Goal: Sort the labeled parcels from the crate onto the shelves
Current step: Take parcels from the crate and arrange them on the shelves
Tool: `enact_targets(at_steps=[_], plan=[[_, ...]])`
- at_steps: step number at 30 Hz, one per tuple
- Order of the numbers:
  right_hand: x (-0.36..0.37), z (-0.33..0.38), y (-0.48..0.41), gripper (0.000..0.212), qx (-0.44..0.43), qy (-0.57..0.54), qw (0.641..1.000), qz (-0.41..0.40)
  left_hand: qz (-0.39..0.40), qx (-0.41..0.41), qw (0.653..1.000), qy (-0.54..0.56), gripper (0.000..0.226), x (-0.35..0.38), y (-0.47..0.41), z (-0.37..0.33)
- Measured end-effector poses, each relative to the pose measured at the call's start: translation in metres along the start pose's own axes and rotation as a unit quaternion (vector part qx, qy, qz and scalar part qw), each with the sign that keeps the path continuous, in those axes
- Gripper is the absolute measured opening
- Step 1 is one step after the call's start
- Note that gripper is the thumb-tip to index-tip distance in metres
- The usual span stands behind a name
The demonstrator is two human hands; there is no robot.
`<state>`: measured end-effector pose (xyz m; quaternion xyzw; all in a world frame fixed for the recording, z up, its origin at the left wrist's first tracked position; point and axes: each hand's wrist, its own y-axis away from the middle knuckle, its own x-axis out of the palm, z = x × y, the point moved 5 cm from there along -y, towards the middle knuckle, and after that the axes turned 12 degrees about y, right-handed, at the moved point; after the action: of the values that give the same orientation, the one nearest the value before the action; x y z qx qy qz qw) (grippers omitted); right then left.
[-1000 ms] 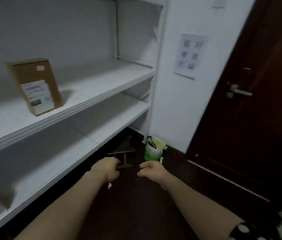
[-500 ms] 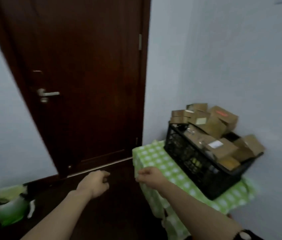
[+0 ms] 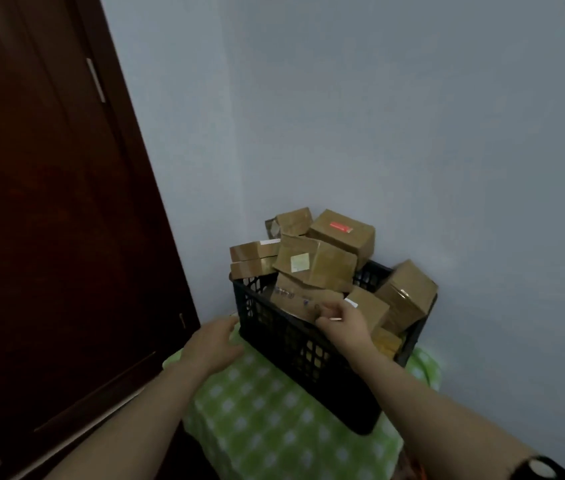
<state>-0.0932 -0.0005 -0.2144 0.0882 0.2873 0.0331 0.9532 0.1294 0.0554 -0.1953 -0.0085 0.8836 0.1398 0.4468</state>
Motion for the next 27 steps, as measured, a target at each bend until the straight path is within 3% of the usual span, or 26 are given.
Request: enact_targets(at_steps=[3, 5, 8, 9, 10, 15, 21, 23, 24, 26, 27], plan=[[-0.009, 0.02, -0.049, 0.046, -0.015, 0.029, 0.997, -0.064, -0.049, 0.001, 0.993, 0.109, 0.05, -0.016, -0.065, -0.013], [-0.011, 0.038, -0.081, 0.052, -0.037, 0.091, 0.989, -0.11, -0.082, -0.07, 0.957, 0.269, 0.047, -0.027, -0.108, -0.01], [-0.006, 0.066, -0.123, 0.052, -0.09, 0.181, 0.966, -0.163, -0.047, -0.234, 0.807, 0.54, 0.061, -0.025, -0.17, 0.002], [-0.003, 0.074, -0.135, 0.051, -0.11, 0.215, 0.955, -0.173, -0.022, -0.266, 0.769, 0.581, 0.069, -0.022, -0.187, 0.003], [0.001, 0.081, -0.146, 0.052, -0.124, 0.25, 0.944, -0.177, -0.007, -0.284, 0.753, 0.594, 0.076, -0.019, -0.207, 0.007], [0.016, 0.077, -0.176, 0.059, -0.14, 0.366, 0.91, -0.135, 0.023, -0.341, 0.737, 0.583, 0.088, -0.011, -0.252, 0.001], [0.016, 0.069, -0.181, 0.062, -0.146, 0.378, 0.907, -0.113, 0.061, -0.353, 0.711, 0.605, 0.06, -0.006, -0.275, -0.01], [0.016, 0.073, -0.18, 0.063, -0.155, 0.41, 0.889, -0.129, 0.048, -0.354, 0.726, 0.587, 0.056, -0.009, -0.278, -0.008], [0.019, 0.079, -0.18, 0.062, -0.17, 0.425, 0.879, -0.136, 0.036, -0.348, 0.736, 0.579, 0.065, -0.011, -0.282, -0.006], [0.031, 0.094, -0.179, 0.059, -0.221, 0.436, 0.862, -0.135, -0.016, -0.346, 0.764, 0.544, 0.113, -0.016, -0.291, 0.004], [0.041, 0.103, -0.179, 0.057, -0.257, 0.435, 0.853, -0.13, -0.055, -0.348, 0.786, 0.509, 0.124, -0.02, -0.297, 0.014]])
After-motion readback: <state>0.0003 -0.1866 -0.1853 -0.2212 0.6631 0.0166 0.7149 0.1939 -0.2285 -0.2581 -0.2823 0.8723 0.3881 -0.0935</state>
